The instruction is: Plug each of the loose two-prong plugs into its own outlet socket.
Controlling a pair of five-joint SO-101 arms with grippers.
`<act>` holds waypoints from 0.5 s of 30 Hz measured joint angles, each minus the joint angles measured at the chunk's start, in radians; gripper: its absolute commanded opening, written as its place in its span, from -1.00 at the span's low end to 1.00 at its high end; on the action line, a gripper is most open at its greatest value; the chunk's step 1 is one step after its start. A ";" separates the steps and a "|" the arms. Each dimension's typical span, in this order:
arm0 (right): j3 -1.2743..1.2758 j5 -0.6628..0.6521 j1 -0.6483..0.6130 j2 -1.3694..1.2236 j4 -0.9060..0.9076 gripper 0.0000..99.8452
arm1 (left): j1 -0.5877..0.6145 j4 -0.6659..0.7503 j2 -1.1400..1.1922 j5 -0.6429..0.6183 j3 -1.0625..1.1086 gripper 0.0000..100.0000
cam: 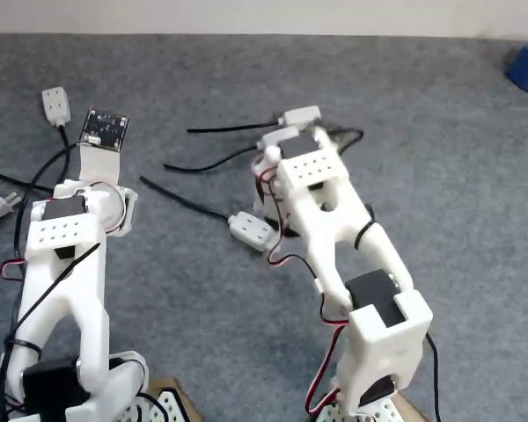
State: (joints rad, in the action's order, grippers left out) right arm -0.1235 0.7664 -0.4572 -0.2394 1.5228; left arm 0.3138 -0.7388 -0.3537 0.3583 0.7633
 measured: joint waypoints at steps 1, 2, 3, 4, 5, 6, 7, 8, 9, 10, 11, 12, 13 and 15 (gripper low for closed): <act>-0.051 -0.028 0.012 0.018 0.018 -0.99 | -0.012 -0.002 0.000 0.000 0.000 -0.46; -0.100 -0.063 0.031 0.038 0.035 -0.99 | -0.029 -0.015 0.000 0.000 -0.002 -0.46; -0.160 -0.109 0.055 0.055 0.052 -0.99 | -0.049 -0.040 0.000 0.000 -0.014 -0.46; -0.215 -0.158 0.083 0.069 0.054 -0.99 | -0.071 -0.071 0.000 0.000 -0.031 -0.46; -0.269 -0.213 0.112 0.081 0.055 -0.99 | -0.094 -0.104 0.000 0.000 -0.054 -0.46; -0.315 -0.265 0.137 0.091 0.060 -0.99 | -0.117 -0.138 0.000 0.000 -0.084 -0.46; -0.358 -0.319 0.147 0.098 0.061 -0.99 | -0.143 -0.175 0.000 0.000 -0.120 -0.46; -0.382 -0.376 0.147 0.106 0.069 -0.99 | -0.167 -0.210 0.000 0.000 -0.157 -0.46; -0.396 -0.431 0.143 0.115 0.077 -0.99 | -0.189 -0.249 0.000 0.000 -0.196 -0.46; -0.405 -0.483 0.123 0.120 0.077 -0.99 | -0.212 -0.287 0.000 0.000 -0.235 -0.46; -0.410 -0.534 0.094 0.120 0.077 -0.99 | -0.232 -0.327 0.000 0.000 -0.270 -0.46; -0.413 -0.569 0.060 0.120 0.080 -0.99 | -0.252 -0.367 0.000 0.000 -0.302 -0.46; -0.414 -0.577 0.025 0.120 0.083 -0.99 | -0.264 -0.402 0.000 0.000 -0.330 -0.46; -0.414 -0.577 -0.025 0.120 0.081 -0.99 | -0.273 -0.460 0.000 0.000 -0.370 -0.46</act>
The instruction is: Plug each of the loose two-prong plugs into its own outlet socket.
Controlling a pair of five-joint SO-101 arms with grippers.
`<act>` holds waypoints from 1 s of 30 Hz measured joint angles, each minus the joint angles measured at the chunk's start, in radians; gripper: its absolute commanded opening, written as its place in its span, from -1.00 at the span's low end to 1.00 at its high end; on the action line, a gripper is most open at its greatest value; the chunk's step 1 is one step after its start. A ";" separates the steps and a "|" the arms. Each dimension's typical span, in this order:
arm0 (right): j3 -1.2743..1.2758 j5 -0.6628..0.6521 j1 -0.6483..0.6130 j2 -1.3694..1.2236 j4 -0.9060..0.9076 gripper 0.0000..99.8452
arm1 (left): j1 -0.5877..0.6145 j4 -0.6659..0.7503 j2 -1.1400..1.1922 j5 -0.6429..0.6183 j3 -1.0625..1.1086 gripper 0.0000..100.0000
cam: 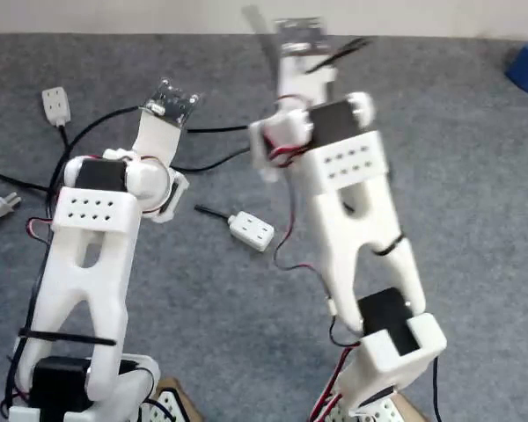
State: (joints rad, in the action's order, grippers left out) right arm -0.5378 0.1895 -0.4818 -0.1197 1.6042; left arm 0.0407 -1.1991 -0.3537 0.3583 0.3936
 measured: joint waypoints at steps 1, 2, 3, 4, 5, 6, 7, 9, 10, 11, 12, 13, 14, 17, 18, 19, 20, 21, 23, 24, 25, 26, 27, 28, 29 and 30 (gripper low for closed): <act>0.000 -0.003 -0.009 0.000 -0.008 -0.99 | 0.000 -0.023 0.000 0.000 -0.009 -0.46; 0.000 -0.011 -0.011 0.000 -0.025 -0.99 | 0.006 -0.046 0.000 0.000 -0.015 -0.46; 0.000 -0.020 -0.011 0.000 -0.040 -0.99 | 0.014 -0.066 0.000 0.011 -0.018 -0.46; 0.009 -0.028 -0.011 0.000 -0.063 -0.99 | 0.026 -0.087 0.000 0.029 -0.020 -0.46; 0.020 -0.038 -0.011 0.000 -0.086 -0.99 | 0.037 -0.106 0.000 0.068 -0.020 -0.46; 0.035 -0.054 -0.012 0.005 -0.114 -0.99 | 0.041 -0.124 0.000 0.101 -0.020 -0.46; 0.054 -0.072 -0.014 0.009 -0.146 -0.99 | 0.043 -0.135 0.000 0.132 -0.020 -0.46; 0.126 -0.103 -0.014 0.048 -0.224 -0.99 | 0.054 -0.146 0.000 0.155 -0.020 -0.46; 0.176 -0.114 -0.014 0.075 -0.269 -0.99 | 0.071 -0.146 0.000 0.160 -0.020 -0.46; 0.235 -0.130 -0.014 0.109 -0.321 -0.99 | 0.089 -0.146 0.000 0.164 -0.020 -0.46; 0.304 -0.147 -0.014 0.147 -0.382 -0.99 | 0.107 -0.143 0.000 0.167 -0.017 -0.46; 0.377 -0.158 -0.014 0.187 -0.451 -0.99 | 0.120 -0.135 0.000 0.175 -0.009 -0.46; 0.465 -0.163 -0.008 0.232 -0.528 -0.99 | 0.127 -0.126 0.000 0.187 0.003 -0.46; 0.727 -0.166 0.028 0.353 -0.750 -0.99 | 0.132 -0.104 0.000 0.207 0.052 -0.46; 0.818 -0.166 0.041 0.388 -0.812 -0.99 | 0.132 -0.095 0.000 0.209 0.069 -0.46; 0.905 -0.166 0.049 0.422 -0.872 -0.99 | 0.132 -0.086 0.000 0.209 0.089 -0.46; 0.993 -0.163 0.055 0.454 -0.921 -0.99 | 0.132 -0.075 0.000 0.209 0.106 -0.46; 1.076 -0.152 0.057 0.488 -0.965 -0.99 | 0.130 -0.063 0.000 0.207 0.127 -0.46; 1.221 -0.127 0.063 0.552 -1.033 -0.99 | 0.124 -0.048 0.000 0.210 0.172 -0.46; 1.280 -0.109 0.064 0.586 -1.046 -0.99 | 0.110 -0.043 0.000 0.210 0.195 -0.46; 1.329 -0.078 0.068 0.620 -1.053 -0.99 | 0.094 -0.040 0.000 0.210 0.218 -0.46; 1.372 -0.048 0.071 0.658 -1.053 -0.99 | 0.075 -0.040 0.000 0.213 0.236 -0.46; 1.404 -0.015 0.074 0.700 -1.045 -0.99 | 0.058 -0.040 0.000 0.213 0.252 -0.46; 1.428 0.012 0.075 0.740 -1.030 -0.99 | 0.043 -0.040 0.000 0.213 0.256 -0.46; 1.447 0.037 0.077 0.781 -1.005 -0.99 | 0.031 -0.037 0.000 0.210 0.262 -0.46; 1.453 0.064 0.078 0.821 -0.971 -0.99 | 0.025 -0.026 -0.002 0.213 0.269 -0.46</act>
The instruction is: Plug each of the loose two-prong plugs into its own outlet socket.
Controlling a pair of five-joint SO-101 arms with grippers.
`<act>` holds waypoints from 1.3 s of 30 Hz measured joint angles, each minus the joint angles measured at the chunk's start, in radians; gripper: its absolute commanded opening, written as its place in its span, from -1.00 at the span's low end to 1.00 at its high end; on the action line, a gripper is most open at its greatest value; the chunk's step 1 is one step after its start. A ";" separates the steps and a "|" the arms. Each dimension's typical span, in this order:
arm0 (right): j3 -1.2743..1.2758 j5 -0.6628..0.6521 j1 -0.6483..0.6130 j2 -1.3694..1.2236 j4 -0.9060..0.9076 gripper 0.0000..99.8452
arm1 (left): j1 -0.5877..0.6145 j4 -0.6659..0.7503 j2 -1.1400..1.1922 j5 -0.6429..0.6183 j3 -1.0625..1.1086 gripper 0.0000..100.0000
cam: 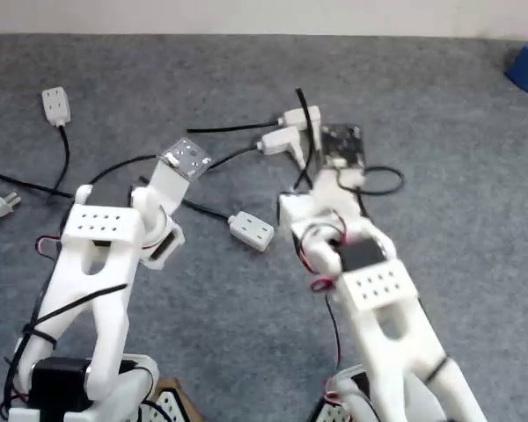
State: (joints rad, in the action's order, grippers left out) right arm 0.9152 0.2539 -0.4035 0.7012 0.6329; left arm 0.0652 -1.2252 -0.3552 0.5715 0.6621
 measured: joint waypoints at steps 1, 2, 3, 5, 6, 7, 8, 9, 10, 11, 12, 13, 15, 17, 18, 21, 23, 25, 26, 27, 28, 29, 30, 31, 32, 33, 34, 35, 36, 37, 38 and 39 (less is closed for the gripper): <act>0.003 0.026 0.000 0.041 0.040 -0.99 | -0.003 0.012 0.000 -0.003 0.009 -0.46; 0.005 0.044 0.000 0.080 0.074 -0.99 | -0.006 0.026 -0.002 -0.003 0.018 -0.46; 0.012 0.055 0.000 0.115 0.089 -0.99 | -0.014 0.040 -0.002 -0.015 0.028 -0.46; 0.031 0.063 0.012 0.152 0.095 -0.99 | -0.038 0.063 -0.002 -0.020 0.057 -0.46; 0.046 0.064 0.021 0.157 0.095 -0.99 | -0.054 0.074 -0.002 -0.021 0.074 -0.46; 0.064 0.066 0.026 0.158 0.087 -0.99 | -0.064 0.084 -0.002 -0.021 0.089 -0.46; 0.084 0.066 0.026 0.158 0.072 -0.99 | -0.074 0.095 -0.002 -0.021 0.103 -0.46; 0.101 0.066 0.015 0.158 0.052 -0.99 | -0.084 0.104 -0.002 -0.021 0.112 -0.46; 0.118 0.066 -0.002 0.158 0.040 -0.99 | -0.094 0.115 -0.002 -0.021 0.114 -0.46; 0.127 0.066 -0.020 0.158 0.034 -0.99 | -0.104 0.121 -0.002 -0.023 0.115 -0.46; 0.129 0.063 -0.038 0.157 0.031 -0.99 | -0.115 0.126 -0.002 -0.023 0.115 -0.46; 0.129 0.052 -0.055 0.158 0.031 -0.99 | -0.129 0.132 -0.002 -0.025 0.115 -0.46; 0.129 0.035 -0.091 0.160 0.028 -0.99 | -0.158 0.164 -0.002 -0.021 0.115 -0.46; 0.129 0.017 -0.109 0.163 0.028 -0.99 | -0.173 0.215 -0.002 -0.021 0.115 -0.46; 0.129 0.002 -0.117 0.172 0.029 -0.99 | -0.180 0.236 -0.002 -0.020 0.109 -0.46; 0.129 -0.044 -0.138 0.212 0.049 -0.99 | -0.187 0.261 0.044 0.018 0.041 -0.44; 0.140 -0.087 -0.144 0.255 0.063 -0.99 | -0.186 0.265 0.127 0.057 -0.026 -0.36; 0.141 -0.120 -0.144 0.293 0.081 -0.99 | -0.186 0.265 0.233 0.115 -0.107 -0.29; 0.141 -0.130 -0.144 0.311 0.092 -0.99 | -0.186 0.265 0.288 0.153 -0.147 -0.27; 0.141 -0.137 -0.138 0.325 0.100 -0.99 | -0.186 0.264 0.344 0.198 -0.183 -0.27; 0.141 -0.140 -0.127 0.333 0.103 -0.99 | -0.186 0.245 0.396 0.259 -0.216 -0.27; 0.141 -0.144 -0.110 0.334 0.103 -0.99 | -0.186 0.219 0.445 0.334 -0.241 -0.28; 0.141 -0.146 -0.092 0.336 0.103 -0.99 | -0.186 0.203 0.489 0.405 -0.259 -0.28; 0.141 -0.146 -0.072 0.336 0.104 -0.99 | -0.186 0.198 0.520 0.474 -0.276 -0.28; 0.141 -0.146 -0.054 0.334 0.103 -0.99 | -0.186 0.199 0.540 0.531 -0.292 -0.28; 0.141 -0.155 -0.032 0.328 0.095 -0.99 | -0.186 0.201 0.548 0.577 -0.305 -0.28; 0.146 -0.164 -0.017 0.319 0.087 -0.99 | -0.186 0.206 0.549 0.611 -0.322 -0.28; 0.155 -0.167 -0.005 0.308 0.077 -0.99 | -0.186 0.207 0.554 0.629 -0.341 -0.28; 0.163 -0.169 0.003 0.295 0.064 -0.99 | -0.186 0.207 0.560 0.640 -0.361 -0.28; 0.167 -0.172 0.009 0.281 0.052 -0.99 | -0.189 0.209 0.565 0.646 -0.384 -0.28; 0.167 -0.172 0.012 0.265 0.043 -0.99 | -0.199 0.210 0.566 0.647 -0.400 -0.28; 0.167 -0.172 0.014 0.258 0.035 -0.99 | -0.212 0.213 0.566 0.647 -0.419 -0.28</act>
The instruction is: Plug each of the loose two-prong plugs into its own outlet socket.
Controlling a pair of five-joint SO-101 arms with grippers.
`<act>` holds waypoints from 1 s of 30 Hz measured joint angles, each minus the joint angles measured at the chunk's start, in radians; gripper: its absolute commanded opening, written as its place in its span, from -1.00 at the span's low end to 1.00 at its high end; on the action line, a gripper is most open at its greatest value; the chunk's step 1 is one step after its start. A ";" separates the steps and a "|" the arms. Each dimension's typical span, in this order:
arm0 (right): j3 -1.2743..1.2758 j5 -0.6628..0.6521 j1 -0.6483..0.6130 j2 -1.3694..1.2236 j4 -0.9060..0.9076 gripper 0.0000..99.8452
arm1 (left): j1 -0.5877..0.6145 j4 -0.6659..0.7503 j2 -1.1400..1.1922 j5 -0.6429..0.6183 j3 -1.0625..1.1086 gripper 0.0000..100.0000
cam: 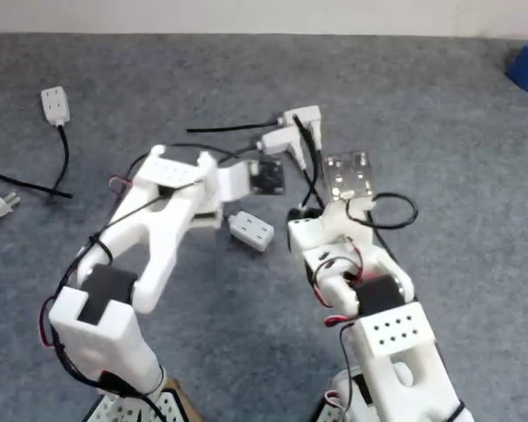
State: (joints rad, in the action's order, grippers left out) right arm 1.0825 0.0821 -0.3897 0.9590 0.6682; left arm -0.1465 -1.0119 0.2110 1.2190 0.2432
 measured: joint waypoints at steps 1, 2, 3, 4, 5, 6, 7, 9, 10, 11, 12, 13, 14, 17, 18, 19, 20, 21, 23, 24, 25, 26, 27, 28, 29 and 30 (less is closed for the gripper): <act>0.000 0.000 0.003 -0.005 -0.002 -0.99 | -0.020 0.002 0.000 0.000 -0.015 -0.28; 0.000 0.000 0.005 -0.006 -0.002 -0.99 | -0.040 0.002 0.000 0.000 -0.032 -0.28; 0.000 0.000 0.005 -0.006 -0.002 -0.99 | -0.060 0.002 0.000 0.000 -0.046 -0.28; 0.000 0.000 0.005 -0.006 -0.002 -0.99 | -0.080 0.002 0.000 0.000 -0.058 -0.28; 0.000 0.000 0.006 -0.006 -0.002 -0.99 | -0.100 0.002 0.002 0.000 -0.066 -0.28; 0.000 0.000 0.008 -0.006 -0.002 -0.99 | -0.118 0.005 0.003 0.000 -0.069 -0.28; 0.000 0.000 0.008 -0.006 -0.002 -0.99 | -0.137 0.008 0.003 0.000 -0.071 -0.28; 0.000 0.000 0.008 -0.006 -0.002 -0.99 | -0.170 0.008 0.003 0.000 -0.071 -0.28; 0.000 0.000 0.008 -0.006 -0.002 -0.99 | -0.184 0.008 0.003 -0.008 -0.071 -0.28; 0.000 0.000 0.008 -0.006 -0.002 -0.99 | -0.195 0.008 0.005 -0.011 -0.071 -0.28; 0.002 0.000 0.008 -0.006 -0.002 -0.99 | -0.201 0.008 0.015 -0.014 -0.072 -0.28; 0.002 0.000 0.008 -0.006 -0.002 -0.99 | -0.207 0.008 0.032 -0.015 -0.077 -0.28; 0.005 0.000 0.008 -0.008 -0.002 -0.99 | -0.210 0.014 0.055 -0.017 -0.083 -0.28; 0.020 0.000 0.008 -0.009 0.000 -0.99 | -0.216 0.066 0.129 -0.017 -0.095 -0.28; 0.020 0.000 0.008 -0.009 0.000 -0.99 | -0.216 0.078 0.153 -0.017 -0.100 -0.28; 0.020 0.000 0.008 -0.009 0.000 -0.99 | -0.216 0.086 0.173 -0.017 -0.109 -0.28; 0.020 0.000 0.008 -0.009 0.000 -0.99 | -0.216 0.086 0.186 -0.018 -0.121 -0.28; 0.020 0.000 0.009 -0.009 0.000 -0.99 | -0.216 0.086 0.195 -0.020 -0.133 -0.28; 0.020 0.000 0.009 -0.009 0.000 -0.99 | -0.216 0.068 0.199 -0.025 -0.157 -0.28; 0.020 0.000 0.009 -0.009 0.000 -0.99 | -0.216 0.043 0.199 -0.029 -0.172 -0.28; 0.018 0.000 0.009 -0.009 0.000 -0.99 | -0.216 0.014 0.201 -0.035 -0.190 -0.28; 0.018 0.000 0.009 -0.009 0.000 -0.99 | -0.216 -0.017 0.201 -0.048 -0.204 -0.28; 0.018 0.000 0.009 -0.011 0.000 -0.99 | -0.216 -0.048 0.198 -0.057 -0.215 -0.27; 0.018 0.000 0.009 -0.014 -0.002 -0.99 | -0.216 -0.077 0.190 -0.063 -0.224 -0.27; 0.018 0.000 0.009 -0.015 -0.002 -0.99 | -0.216 -0.103 0.180 -0.068 -0.229 -0.27; 0.018 0.000 0.009 -0.015 -0.002 -0.99 | -0.216 -0.124 0.167 -0.069 -0.233 -0.27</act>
State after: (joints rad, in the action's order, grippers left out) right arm 1.1009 0.0821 -0.3805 0.9436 0.6667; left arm -0.3629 -1.1362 0.3782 1.1500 0.0100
